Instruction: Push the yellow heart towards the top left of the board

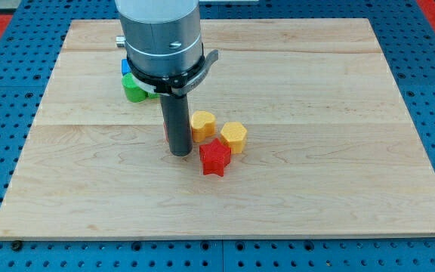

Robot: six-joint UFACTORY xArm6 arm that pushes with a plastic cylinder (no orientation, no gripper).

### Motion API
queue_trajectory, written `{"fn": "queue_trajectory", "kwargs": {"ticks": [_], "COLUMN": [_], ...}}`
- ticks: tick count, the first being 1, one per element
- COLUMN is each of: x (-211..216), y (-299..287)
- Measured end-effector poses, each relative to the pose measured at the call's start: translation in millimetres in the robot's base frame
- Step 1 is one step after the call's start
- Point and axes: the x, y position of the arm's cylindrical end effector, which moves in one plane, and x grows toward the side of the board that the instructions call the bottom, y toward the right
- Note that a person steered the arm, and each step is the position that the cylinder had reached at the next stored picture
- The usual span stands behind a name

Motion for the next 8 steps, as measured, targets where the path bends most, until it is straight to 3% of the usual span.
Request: {"fn": "queue_trajectory", "kwargs": {"ticks": [1, 2, 3, 4, 5, 8], "x": [-20, -83, -96, -82, -81, -173], "y": [51, 44, 45, 47, -17, -33]}}
